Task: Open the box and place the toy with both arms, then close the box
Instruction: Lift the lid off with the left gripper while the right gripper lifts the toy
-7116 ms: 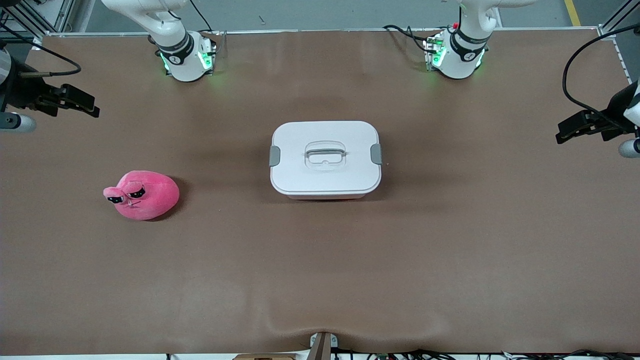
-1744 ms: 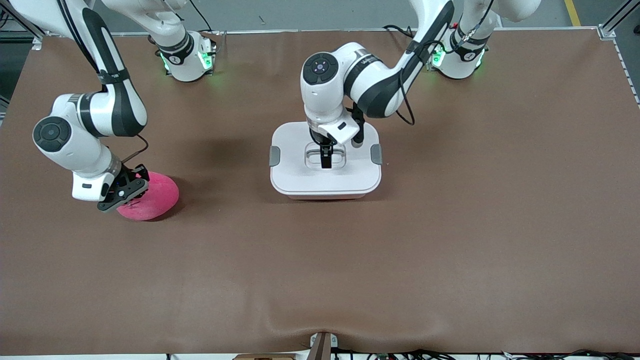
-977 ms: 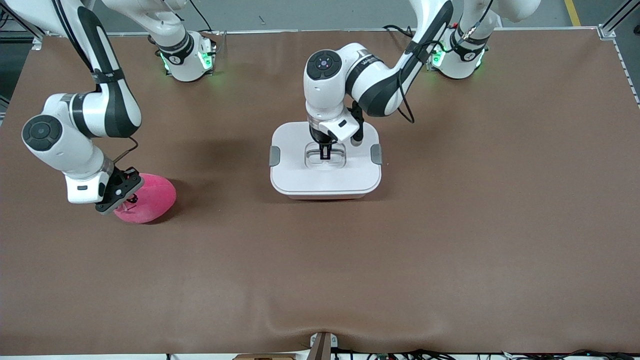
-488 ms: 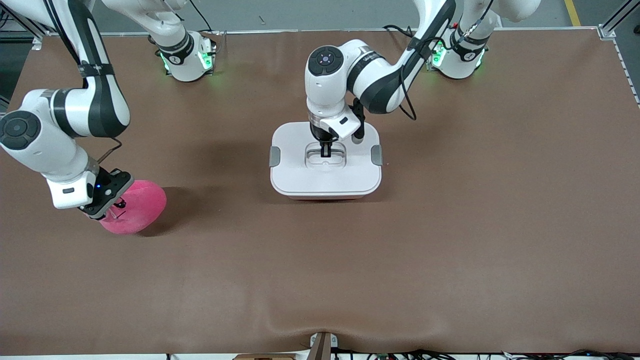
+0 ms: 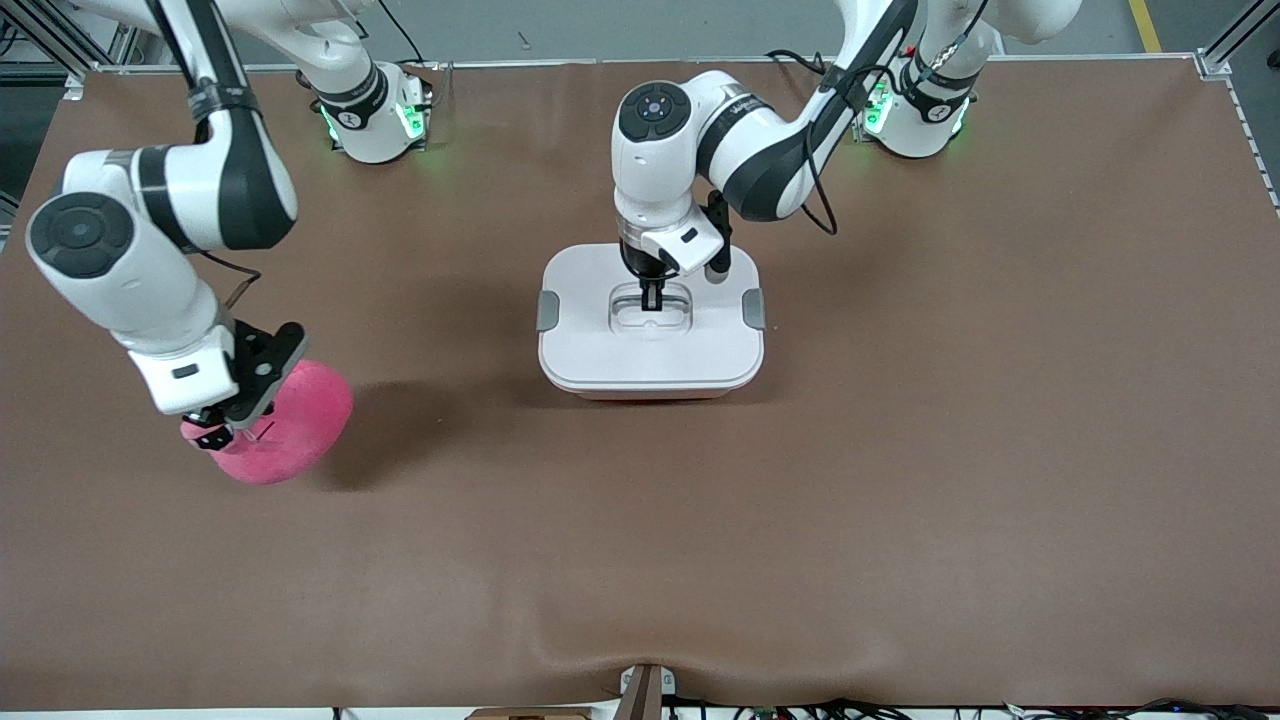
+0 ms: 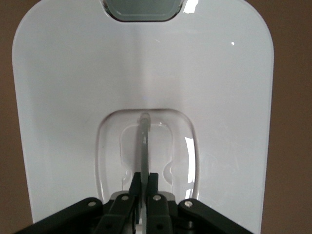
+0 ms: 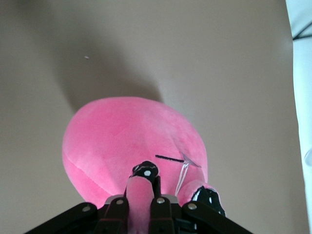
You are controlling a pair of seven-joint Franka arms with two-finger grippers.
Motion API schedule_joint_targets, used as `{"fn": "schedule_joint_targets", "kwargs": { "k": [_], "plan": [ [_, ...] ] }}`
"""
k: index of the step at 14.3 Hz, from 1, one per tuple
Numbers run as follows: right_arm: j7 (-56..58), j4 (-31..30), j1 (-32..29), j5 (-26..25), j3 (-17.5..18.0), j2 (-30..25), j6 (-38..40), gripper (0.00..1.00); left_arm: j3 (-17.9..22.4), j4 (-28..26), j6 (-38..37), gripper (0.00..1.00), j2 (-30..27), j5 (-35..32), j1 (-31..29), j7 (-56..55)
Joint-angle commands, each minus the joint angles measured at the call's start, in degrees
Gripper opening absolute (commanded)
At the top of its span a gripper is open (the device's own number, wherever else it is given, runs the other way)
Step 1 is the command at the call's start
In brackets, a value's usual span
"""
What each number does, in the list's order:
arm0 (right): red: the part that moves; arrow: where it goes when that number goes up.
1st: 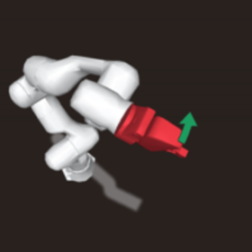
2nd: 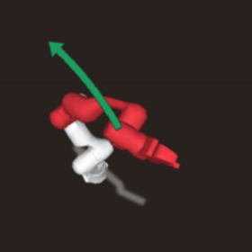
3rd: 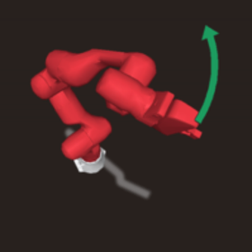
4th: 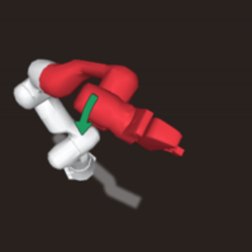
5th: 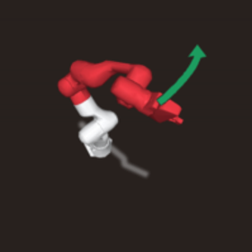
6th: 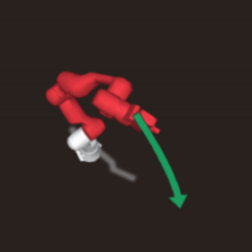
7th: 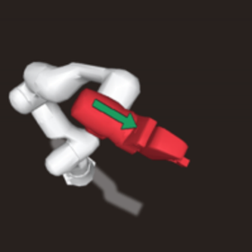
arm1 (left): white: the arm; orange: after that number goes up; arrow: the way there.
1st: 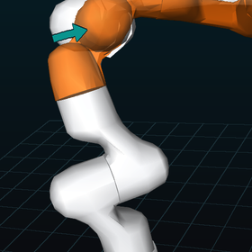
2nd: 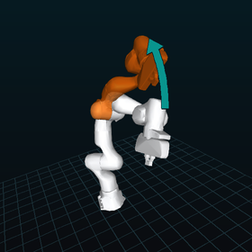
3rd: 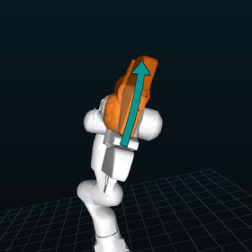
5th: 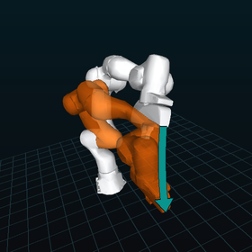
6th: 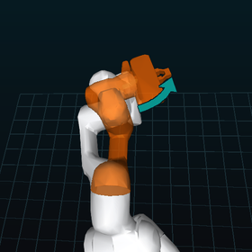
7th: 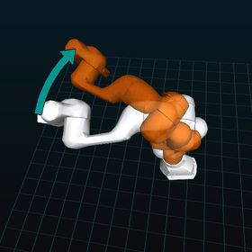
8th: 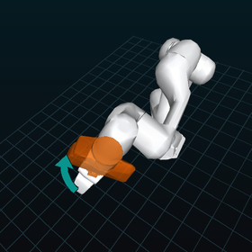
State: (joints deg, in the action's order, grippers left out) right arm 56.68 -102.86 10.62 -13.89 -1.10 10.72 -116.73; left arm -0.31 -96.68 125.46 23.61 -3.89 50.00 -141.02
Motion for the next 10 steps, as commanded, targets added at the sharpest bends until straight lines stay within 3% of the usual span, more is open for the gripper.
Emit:
{"fn": "schedule_joint_targets", "kwargs": {
  "k": [1,10],
  "plan": [
    [1.06,2.83,1.6,-1.85,-0.22,-0.26,4.75,0.0,0.22,-1.93,-0.56,0.0,-3.91,-1.3,-0.16,-1.01],
    [0.8,5.47,4.41,-1.32,-0.22,0.36,8.1,0.0,0.31,-2.11,-7.68,0.0,-11.21,-1.3,-8.59,3.9]
  ]
}}
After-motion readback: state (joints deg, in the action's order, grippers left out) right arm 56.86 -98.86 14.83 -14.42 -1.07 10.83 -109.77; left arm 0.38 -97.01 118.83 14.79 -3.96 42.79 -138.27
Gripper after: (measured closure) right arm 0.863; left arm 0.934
